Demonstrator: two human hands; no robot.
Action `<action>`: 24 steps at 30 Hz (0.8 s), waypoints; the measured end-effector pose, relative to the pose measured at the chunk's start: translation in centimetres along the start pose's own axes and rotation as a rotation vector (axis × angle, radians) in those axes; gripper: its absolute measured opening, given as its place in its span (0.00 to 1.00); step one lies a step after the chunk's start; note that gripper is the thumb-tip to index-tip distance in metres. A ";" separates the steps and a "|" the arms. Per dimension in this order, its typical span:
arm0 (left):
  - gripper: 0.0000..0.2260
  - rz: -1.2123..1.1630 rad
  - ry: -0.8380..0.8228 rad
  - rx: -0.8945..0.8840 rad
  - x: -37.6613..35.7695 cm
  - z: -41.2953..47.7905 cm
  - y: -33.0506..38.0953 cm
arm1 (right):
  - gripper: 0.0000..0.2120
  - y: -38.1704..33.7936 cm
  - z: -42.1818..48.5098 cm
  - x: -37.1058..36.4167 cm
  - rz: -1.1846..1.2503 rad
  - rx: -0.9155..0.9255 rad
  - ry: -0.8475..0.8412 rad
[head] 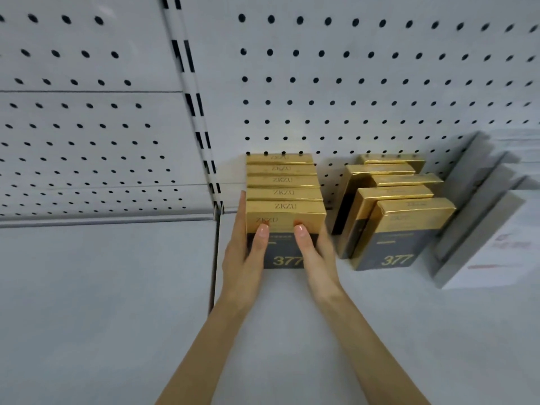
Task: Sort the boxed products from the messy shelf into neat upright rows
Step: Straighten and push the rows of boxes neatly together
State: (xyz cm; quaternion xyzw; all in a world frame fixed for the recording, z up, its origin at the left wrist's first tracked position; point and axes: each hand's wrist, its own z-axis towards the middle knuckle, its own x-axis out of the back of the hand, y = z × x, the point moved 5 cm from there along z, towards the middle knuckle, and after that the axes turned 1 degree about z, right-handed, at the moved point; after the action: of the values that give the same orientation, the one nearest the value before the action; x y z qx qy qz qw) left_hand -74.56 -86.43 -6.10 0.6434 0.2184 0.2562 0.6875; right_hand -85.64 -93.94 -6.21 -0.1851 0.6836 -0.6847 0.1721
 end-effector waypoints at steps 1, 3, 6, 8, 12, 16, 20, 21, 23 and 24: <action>0.35 0.005 0.014 0.003 0.0 -0.1 0.0 | 0.40 0.0 0.0 0.0 -0.014 -0.001 0.005; 0.35 -0.008 0.035 0.010 0.0 -0.2 0.0 | 0.41 0.0 0.1 -0.1 -0.036 -0.003 0.018; 0.35 -0.002 0.029 0.012 -0.1 -0.1 0.1 | 0.41 -0.1 0.3 -0.2 -0.054 0.000 0.031; 0.36 -0.006 0.029 0.012 -0.1 -0.1 0.1 | 0.41 -0.1 0.3 -0.3 -0.042 -0.001 0.019; 0.36 0.018 0.023 0.016 0.0 -0.3 0.3 | 0.36 -1.1 -0.2 -0.4 -0.027 -0.010 0.011; 0.33 0.004 -0.026 0.026 0.1 -0.6 2.0 | 0.29 -3.9 -1.8 -0.2 -0.092 -0.012 -0.026; 0.35 0.089 -0.027 -0.014 1.5 -1.1 4.6 | 0.29 -8.6 -3.6 3.3 -0.366 0.150 -0.058; 0.35 0.198 0.011 -0.061 2.1 -1.2 5.9 | 0.28 -10.2 -3.7 4.8 -0.448 0.240 -0.055; 0.31 0.373 0.091 -0.246 2.8 -1.7 9.0 | 0.28 -13.0 -3.4 8.2 -0.573 0.356 -0.008; 0.27 0.405 0.128 -0.349 2.6 -2.2 10.8 | 0.29 -13.8 -2.9 9.9 -0.592 0.360 0.029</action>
State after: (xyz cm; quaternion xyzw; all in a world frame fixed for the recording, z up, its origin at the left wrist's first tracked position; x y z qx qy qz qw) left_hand -74.67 -82.62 4.55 0.5283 0.0808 0.4623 0.7075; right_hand -95.47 -96.13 7.74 -0.3324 0.4710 -0.8170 -0.0136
